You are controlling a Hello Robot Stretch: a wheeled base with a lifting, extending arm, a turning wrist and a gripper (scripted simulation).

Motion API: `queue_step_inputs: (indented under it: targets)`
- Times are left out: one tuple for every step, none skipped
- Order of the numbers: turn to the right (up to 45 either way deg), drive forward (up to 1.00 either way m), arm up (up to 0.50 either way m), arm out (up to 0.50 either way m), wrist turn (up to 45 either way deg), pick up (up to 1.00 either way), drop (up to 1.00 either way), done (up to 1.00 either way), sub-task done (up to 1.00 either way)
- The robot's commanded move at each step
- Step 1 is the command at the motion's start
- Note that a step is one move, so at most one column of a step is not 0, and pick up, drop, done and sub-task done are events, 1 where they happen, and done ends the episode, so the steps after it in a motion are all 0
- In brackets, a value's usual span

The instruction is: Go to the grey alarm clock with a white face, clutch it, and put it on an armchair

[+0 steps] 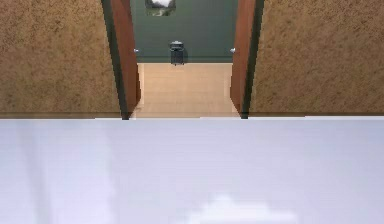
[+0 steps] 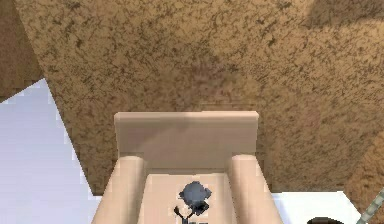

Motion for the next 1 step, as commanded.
queue_step_inputs:
  targets:
    - [0.0, 0.0, 0.1, 0.0, 0.0, 0.0, 0.0, 0.0, 0.0]
